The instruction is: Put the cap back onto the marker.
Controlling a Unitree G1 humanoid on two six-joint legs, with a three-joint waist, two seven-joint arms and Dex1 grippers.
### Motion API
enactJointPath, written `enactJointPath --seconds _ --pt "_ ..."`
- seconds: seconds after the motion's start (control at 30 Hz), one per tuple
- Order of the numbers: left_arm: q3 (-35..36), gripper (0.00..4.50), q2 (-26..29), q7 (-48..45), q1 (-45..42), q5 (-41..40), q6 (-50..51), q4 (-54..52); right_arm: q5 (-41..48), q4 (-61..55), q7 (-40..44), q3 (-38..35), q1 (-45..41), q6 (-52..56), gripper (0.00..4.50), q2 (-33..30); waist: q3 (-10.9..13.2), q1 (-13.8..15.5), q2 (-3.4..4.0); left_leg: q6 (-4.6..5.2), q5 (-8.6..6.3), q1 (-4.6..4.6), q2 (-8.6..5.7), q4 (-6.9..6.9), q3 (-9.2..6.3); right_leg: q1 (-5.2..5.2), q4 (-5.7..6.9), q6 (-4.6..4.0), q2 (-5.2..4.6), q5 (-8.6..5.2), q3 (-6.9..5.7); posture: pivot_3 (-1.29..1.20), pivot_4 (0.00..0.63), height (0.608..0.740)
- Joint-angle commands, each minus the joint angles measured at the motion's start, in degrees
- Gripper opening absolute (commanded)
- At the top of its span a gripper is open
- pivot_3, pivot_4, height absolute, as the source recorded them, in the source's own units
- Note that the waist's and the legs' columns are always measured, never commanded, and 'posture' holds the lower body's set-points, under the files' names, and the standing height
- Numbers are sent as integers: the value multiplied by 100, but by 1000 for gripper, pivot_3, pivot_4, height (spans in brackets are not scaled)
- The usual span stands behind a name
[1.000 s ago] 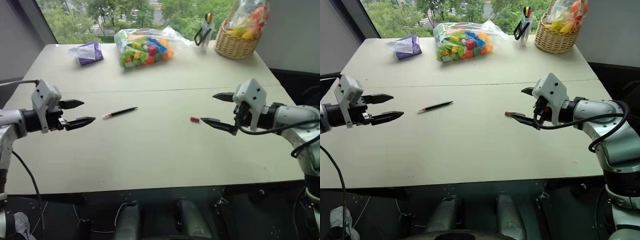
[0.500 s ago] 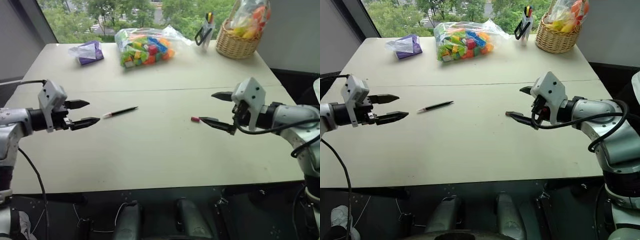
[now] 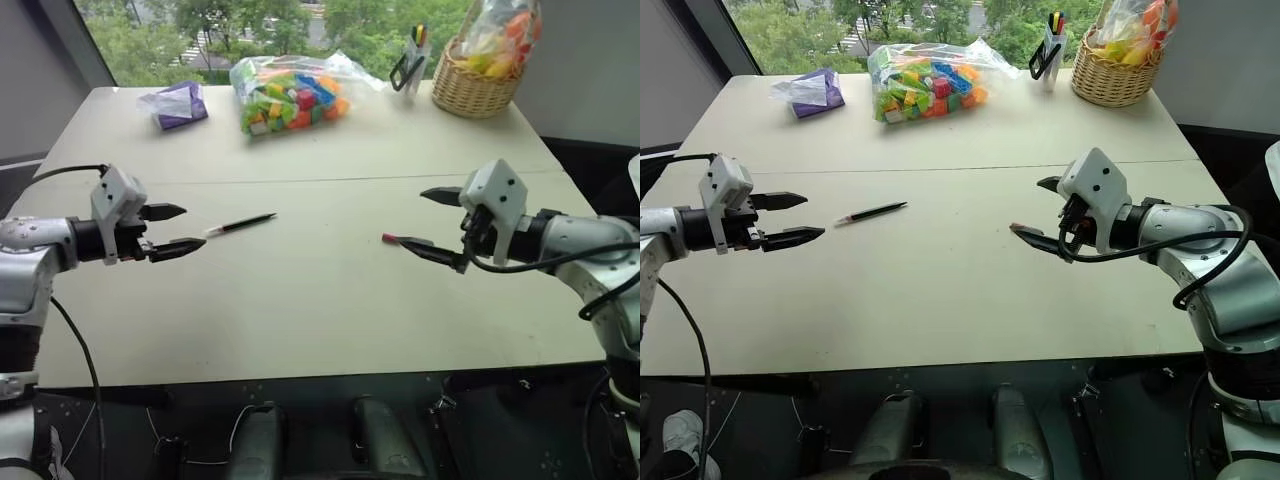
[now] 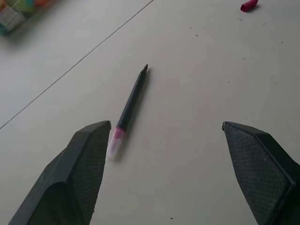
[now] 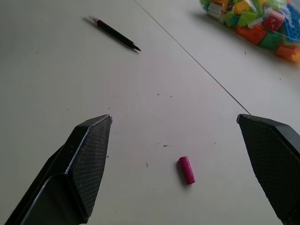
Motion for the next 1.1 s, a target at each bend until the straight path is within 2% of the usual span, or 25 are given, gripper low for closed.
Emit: enactJointPath --seconds 0.03,0.2,0.5,0.77,1.1 --pt "-132 3982 -188 42 -381 309 -579 582 71 -253 -92 -101 -19 -25 4408 55 0 6 0 0 0 0 0 1 0 0 0 0 0 0 0 0 150 740" --pt "-474 3982 -741 225 -1276 942 -1771 2108 2 -339 -220 -118 100 -53 4408 101 0 21 -1 0 0 -5 -4 6 -1 0 0 2 -1 2 -1 0 150 740" --pt "-1047 3982 -1605 209 -2749 1861 -3196 4612 36 -820 -670 -346 512 79 4408 180 -1 -6 -2 1 -1 -11 -8 10 -4 0 0 4 -2 3 -3 0 150 740" --pt "-1276 3982 -1951 362 -3083 2437 -3519 5590 109 -1177 -972 -551 800 263 4408 229 -2 5 -4 3 -1 -11 -8 10 -7 -1 4 5 -1 3 -3 0 150 740" --pt "-1384 3982 -2045 496 -3123 2879 -3245 5998 121 -1299 -1171 -622 859 334 4408 230 -3 6 -5 3 -1 -8 -10 12 -10 1 8 9 -1 5 -4 0 150 740"
